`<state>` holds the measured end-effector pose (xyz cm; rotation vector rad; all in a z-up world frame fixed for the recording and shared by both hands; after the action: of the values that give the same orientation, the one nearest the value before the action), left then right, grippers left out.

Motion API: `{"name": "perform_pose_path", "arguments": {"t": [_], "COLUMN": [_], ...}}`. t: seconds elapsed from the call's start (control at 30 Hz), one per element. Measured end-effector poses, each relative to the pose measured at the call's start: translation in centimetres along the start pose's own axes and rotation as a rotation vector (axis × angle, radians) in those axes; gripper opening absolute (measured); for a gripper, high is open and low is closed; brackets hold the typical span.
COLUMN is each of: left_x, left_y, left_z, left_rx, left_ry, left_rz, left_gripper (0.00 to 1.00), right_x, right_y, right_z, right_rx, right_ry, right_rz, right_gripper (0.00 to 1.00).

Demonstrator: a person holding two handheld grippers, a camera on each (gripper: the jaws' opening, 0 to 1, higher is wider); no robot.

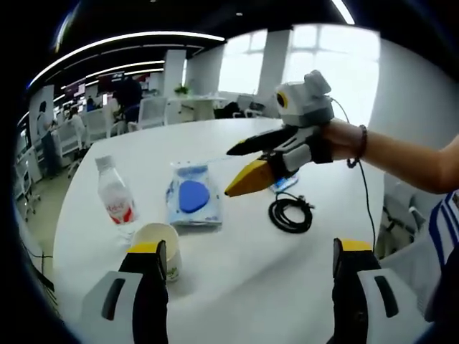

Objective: Arrange the tabletop items into an orderly group along one side of the table until the central work area is clear of visible clutter.

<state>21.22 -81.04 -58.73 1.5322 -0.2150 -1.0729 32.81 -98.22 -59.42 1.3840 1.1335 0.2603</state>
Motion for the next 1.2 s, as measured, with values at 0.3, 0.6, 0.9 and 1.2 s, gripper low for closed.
{"name": "perform_pose_path", "arguments": {"t": [0.3,0.6,0.9,1.2], "left_x": [1.6,3.6,5.2,6.8], "left_y": [0.6,1.1,1.1,0.4], "left_z": [0.4,0.7,0.5,-0.3], "left_rx": [-0.005,-0.130,-0.199,-0.329], "left_ry": [-0.023,-0.034,0.009,0.076], "left_rz": [0.004,0.092,0.123,0.151], "left_gripper": [0.91,0.85,0.79,0.70], "right_x": [-1.2,-1.6,-1.2,-0.3], "right_y": [-0.8,-1.2,-1.8,-1.6], "right_z": [2.4,5.4,8.4,10.5], "right_rx": [0.009,0.048,0.073,0.032], "right_ry": [-0.041,-0.073,-0.107,-0.121], "right_rz": [0.006,0.036,0.038,0.022], "right_gripper": [1.00,0.97,0.94,0.89]}}
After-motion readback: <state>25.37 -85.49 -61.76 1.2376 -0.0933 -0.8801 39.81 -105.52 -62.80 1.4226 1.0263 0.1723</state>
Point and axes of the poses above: the point that each gripper's makers call its tool centre point, and the gripper's own axes: x roughly forward along the fingers, z roughly to its right, y roughly out of its top, the point moved 8 cm from there along -x, roughly backward along the fingers, and after that the axes turned 3 degrees about x, right-handed, at the moved point
